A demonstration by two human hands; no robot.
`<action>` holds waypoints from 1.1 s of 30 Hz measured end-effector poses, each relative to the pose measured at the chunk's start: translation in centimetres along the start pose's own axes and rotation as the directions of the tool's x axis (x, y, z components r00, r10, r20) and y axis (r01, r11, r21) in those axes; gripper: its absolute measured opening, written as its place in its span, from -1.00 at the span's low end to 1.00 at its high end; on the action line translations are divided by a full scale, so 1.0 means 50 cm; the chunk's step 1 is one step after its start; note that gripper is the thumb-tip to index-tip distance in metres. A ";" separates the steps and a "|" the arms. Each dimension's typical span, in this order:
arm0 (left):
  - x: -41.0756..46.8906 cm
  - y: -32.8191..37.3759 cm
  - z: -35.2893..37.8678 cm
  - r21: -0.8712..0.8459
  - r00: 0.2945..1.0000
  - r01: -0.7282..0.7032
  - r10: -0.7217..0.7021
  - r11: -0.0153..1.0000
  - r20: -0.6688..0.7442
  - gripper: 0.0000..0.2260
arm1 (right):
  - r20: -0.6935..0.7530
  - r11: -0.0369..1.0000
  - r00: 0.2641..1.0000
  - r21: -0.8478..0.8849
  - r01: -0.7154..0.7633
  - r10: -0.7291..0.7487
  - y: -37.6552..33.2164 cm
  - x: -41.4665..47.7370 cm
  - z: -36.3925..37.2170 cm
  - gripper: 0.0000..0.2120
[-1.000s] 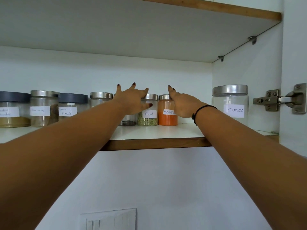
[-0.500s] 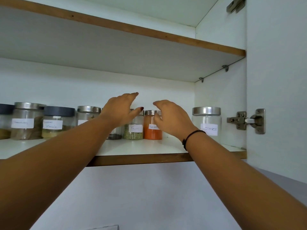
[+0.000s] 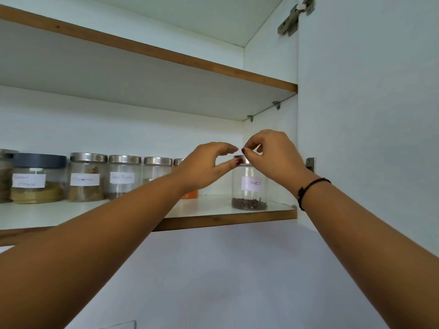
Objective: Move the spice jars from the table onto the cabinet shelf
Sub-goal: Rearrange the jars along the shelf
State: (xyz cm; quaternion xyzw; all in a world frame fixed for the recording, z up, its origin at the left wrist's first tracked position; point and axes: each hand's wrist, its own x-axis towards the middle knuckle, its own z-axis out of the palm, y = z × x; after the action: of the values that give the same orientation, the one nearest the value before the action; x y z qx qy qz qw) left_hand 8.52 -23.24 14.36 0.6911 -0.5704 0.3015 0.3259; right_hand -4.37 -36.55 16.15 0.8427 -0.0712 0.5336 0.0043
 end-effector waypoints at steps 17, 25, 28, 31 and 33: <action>0.024 -0.044 -0.018 -0.043 0.991 0.123 -0.121 0.991 0.060 -0.72 | 0.149 0.998 0.987 -0.032 0.062 -0.056 0.001 0.015 0.031 -0.77; 0.043 -0.065 -0.017 0.152 0.987 0.098 -0.116 0.983 0.112 -0.70 | 0.131 0.999 0.991 0.045 0.028 -0.033 0.013 0.025 0.062 -0.75; 0.045 -0.078 -0.015 0.172 0.987 0.094 -0.115 0.981 0.116 -0.70 | 0.133 0.998 0.991 0.057 0.016 -0.024 0.019 0.031 0.077 -0.74; 0.051 -0.095 -0.014 0.182 0.984 0.107 -0.131 0.978 0.123 -0.69 | 0.131 0.995 0.991 0.099 -0.012 -0.002 0.023 0.036 0.090 -0.73; 0.055 -0.102 -0.013 0.191 0.981 0.120 -0.145 0.974 0.125 -0.68 | 0.132 0.994 0.991 0.107 -0.024 0.009 0.023 0.041 0.100 -0.72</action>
State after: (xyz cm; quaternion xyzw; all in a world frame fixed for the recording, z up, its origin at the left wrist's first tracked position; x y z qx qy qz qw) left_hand 13.99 -23.65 16.39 0.7738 -0.5142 0.2813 0.2403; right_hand 0.85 -38.33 15.75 0.8743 -0.0492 0.4802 -0.0506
